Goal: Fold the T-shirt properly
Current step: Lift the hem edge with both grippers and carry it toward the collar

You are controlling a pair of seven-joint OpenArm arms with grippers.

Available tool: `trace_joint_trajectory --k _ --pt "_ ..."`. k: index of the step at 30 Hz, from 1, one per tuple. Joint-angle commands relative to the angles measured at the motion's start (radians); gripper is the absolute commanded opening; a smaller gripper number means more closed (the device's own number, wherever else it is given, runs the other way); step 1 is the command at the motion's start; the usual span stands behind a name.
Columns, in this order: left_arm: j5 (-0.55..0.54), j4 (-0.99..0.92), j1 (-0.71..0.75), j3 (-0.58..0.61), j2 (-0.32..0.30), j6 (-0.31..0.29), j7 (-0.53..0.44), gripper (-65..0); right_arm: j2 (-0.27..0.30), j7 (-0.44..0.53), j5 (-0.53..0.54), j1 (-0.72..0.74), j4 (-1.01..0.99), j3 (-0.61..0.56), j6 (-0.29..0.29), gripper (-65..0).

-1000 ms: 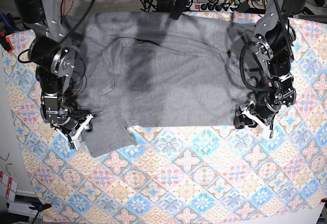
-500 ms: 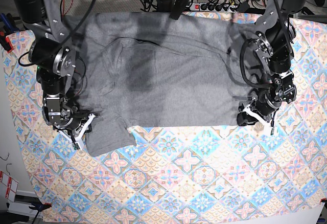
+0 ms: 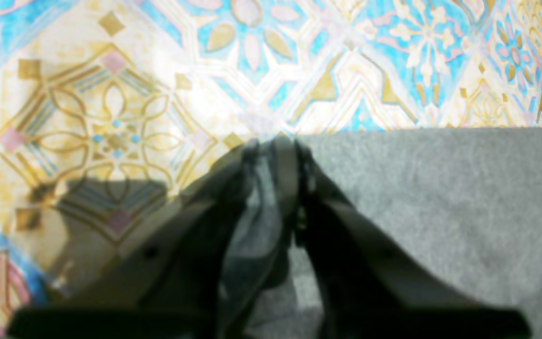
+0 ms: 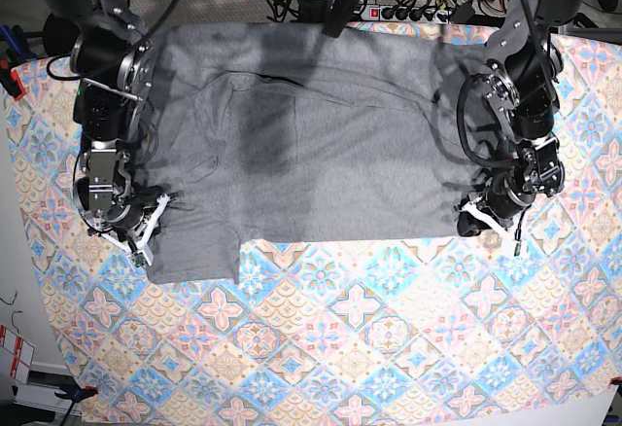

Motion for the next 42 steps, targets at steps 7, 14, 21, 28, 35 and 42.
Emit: trace_joint_trajectory --k 7,14,21,28,35,42 --pt "0.05 0.324 0.098 0.008 0.079 -0.002 0.153 -65.0 0.003 0.006 -0.007 0.025 0.035 0.002 -0.007 -59.9" --pt "0.05 0.611 0.187 0.008 0.12 -0.002 0.248 -65.0 0.003 -0.024 -0.004 0.025 0.063 0.002 -0.007 -59.9" --pt "0.05 0.692 0.247 0.008 0.117 -0.002 0.276 -65.0 0.002 -0.198 -0.003 -0.021 0.269 0.002 -0.001 -59.9" --pt "0.05 0.816 0.31 0.008 0.122 -0.002 0.277 -65.0 0.002 -0.359 -0.003 -0.086 0.442 -0.006 0.021 -59.9" --pt "0.05 0.824 0.317 0.008 0.117 -0.002 0.277 -65.0 0.002 -0.386 -0.003 -0.106 0.479 0.002 0.123 -59.9" --pt "0.05 0.824 0.317 0.008 0.119 -0.002 0.277 -65.0 -0.012 -0.396 -0.007 -0.089 0.473 -0.006 0.122 -58.0"
